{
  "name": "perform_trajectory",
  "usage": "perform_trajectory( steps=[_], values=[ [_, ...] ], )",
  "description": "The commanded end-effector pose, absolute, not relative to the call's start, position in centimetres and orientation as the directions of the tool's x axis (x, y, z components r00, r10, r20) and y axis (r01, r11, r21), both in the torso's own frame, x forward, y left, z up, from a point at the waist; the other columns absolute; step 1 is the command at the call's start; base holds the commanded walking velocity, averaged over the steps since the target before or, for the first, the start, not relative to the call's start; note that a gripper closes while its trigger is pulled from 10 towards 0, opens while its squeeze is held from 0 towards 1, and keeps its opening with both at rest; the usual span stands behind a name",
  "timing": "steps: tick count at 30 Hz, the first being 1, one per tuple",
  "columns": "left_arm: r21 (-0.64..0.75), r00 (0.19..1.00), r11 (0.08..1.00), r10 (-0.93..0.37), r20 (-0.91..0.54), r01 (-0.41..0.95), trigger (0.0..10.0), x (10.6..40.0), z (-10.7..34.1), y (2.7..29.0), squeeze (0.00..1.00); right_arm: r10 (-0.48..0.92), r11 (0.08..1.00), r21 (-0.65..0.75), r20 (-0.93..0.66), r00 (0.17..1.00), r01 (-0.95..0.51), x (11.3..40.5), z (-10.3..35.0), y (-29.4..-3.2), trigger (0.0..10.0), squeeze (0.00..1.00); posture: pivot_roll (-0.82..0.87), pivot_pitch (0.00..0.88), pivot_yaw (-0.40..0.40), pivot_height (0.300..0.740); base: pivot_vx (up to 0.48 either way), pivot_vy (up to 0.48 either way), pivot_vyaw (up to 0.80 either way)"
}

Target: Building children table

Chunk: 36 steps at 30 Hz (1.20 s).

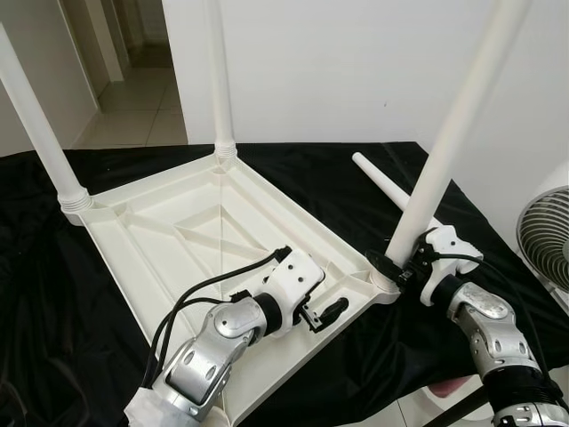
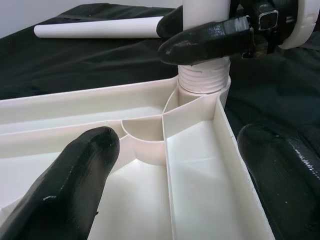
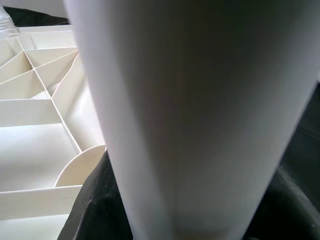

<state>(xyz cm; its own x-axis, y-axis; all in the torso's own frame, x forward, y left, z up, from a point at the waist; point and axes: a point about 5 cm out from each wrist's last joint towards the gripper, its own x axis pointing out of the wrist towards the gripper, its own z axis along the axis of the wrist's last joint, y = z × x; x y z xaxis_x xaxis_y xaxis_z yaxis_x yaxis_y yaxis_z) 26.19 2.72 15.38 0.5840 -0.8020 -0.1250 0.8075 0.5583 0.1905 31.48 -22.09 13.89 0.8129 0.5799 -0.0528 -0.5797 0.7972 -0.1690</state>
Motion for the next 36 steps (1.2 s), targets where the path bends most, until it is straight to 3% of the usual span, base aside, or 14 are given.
perform_trajectory(
  steps=[1,2,4,5,11,15,16,20,22,27,28,30,36],
  values=[
    [0.183,0.532,0.506,-0.835,-0.139,0.843,10.0,26.0,15.2,2.4,0.0,0.588,0.789,-0.141,-0.108,0.802,-0.598,31.1,12.5,-22.0,0.0,0.0,0.02,0.0,0.008,0.74,0.0,0.0,0.0],
    [0.183,0.531,0.506,-0.836,-0.138,0.843,10.0,25.9,15.2,2.4,0.0,0.563,0.808,-0.135,-0.105,0.819,-0.573,31.1,12.5,-22.2,5.1,0.0,0.01,0.0,0.008,0.74,0.0,0.0,0.0],
    [0.183,0.531,0.506,-0.836,-0.138,0.843,10.0,25.9,15.2,2.4,0.0,0.563,0.808,-0.135,-0.105,0.819,-0.573,31.1,12.5,-22.2,5.1,0.0,0.01,0.0,0.008,0.74,0.0,0.0,0.0],
    [0.183,0.531,0.506,-0.836,-0.137,0.843,10.0,25.9,15.2,2.4,0.0,0.542,0.825,-0.126,-0.098,0.834,-0.551,31.2,12.5,-22.3,9.8,0.0,0.01,0.0,0.008,0.74,0.0,0.0,0.0],
    [0.183,0.531,0.506,-0.836,-0.137,0.843,10.0,25.9,15.2,2.4,0.0,0.486,0.864,-0.125,-0.052,0.873,-0.488,31.2,12.7,-21.9,10.0,0.0,0.01,0.0,0.008,0.74,0.0,0.0,0.0],
    [0.178,0.536,0.512,-0.834,-0.135,0.841,10.0,25.9,15.2,2.4,0.0,0.366,0.922,-0.111,-0.055,0.929,-0.37,31.1,11.9,-21.1,10.0,0.0,0.01,0.0,-0.004,0.74,0.0,0.0,0.0],
    [0.173,0.537,0.514,-0.833,-0.134,0.84,10.0,25.8,15.1,2.3,0.0,0.275,0.956,-0.087,-0.05,0.96,-0.279,30.6,11.3,-20.0,10.0,0.0,0.01,0.0,-0.005,0.74,0.0,0.0,0.0],
    [0.172,0.535,0.513,-0.834,-0.134,0.841,10.0,25.7,15.1,2.3,0.0,0.218,0.973,-0.066,-0.045,0.975,-0.221,30.2,11.1,-19.4,10.0,0.0,0.01,0.0,-0.005,0.74,0.0,0.0,0.0],
    [0.169,0.532,0.51,-0.836,-0.135,0.844,10.0,25.6,15.0,2.2,0.0,0.123,0.992,-0.034,-0.041,0.992,-0.124,29.9,11.0,-19.1,10.0,0.0,0.0,0.0,-0.004,0.74,0.0,0.0,0.0],
    [0.167,0.529,0.507,-0.838,-0.135,0.846,10.0,25.6,15.0,2.2,0.0,0.019,0.999,-0.038,-0.04,0.999,-0.02,29.7,11.0,-18.9,10.0,0.0,0.0,0.0,-0.001,0.74,0.0,0.0,0.0],
    [0.165,0.526,0.505,-0.84,-0.135,0.847,10.0,25.5,14.9,2.0,0.0,-0.212,0.976,-0.056,-0.063,0.975,0.209,28.9,10.3,-18.7,10.0,0.0,-0.01,0.0,-0.005,0.74,0.0,0.0,0.0],
    [0.164,0.525,0.504,-0.84,-0.135,0.848,10.0,25.5,14.8,1.9,0.0,-0.278,0.96,-0.057,-0.07,0.958,0.275,28.6,10.1,-18.5,10.0,0.0,-0.01,0.0,-0.005,0.74,0.0,0.0,0.0],
    [0.162,0.525,0.504,-0.84,-0.133,0.848,10.0,25.6,14.8,1.9,0.0,-0.321,0.947,-0.025,-0.076,0.944,0.321,28.4,10.2,-17.6,10.0,0.0,0.0,0.0,-0.003,0.74,0.0,0.0,0.0]
  ],
)
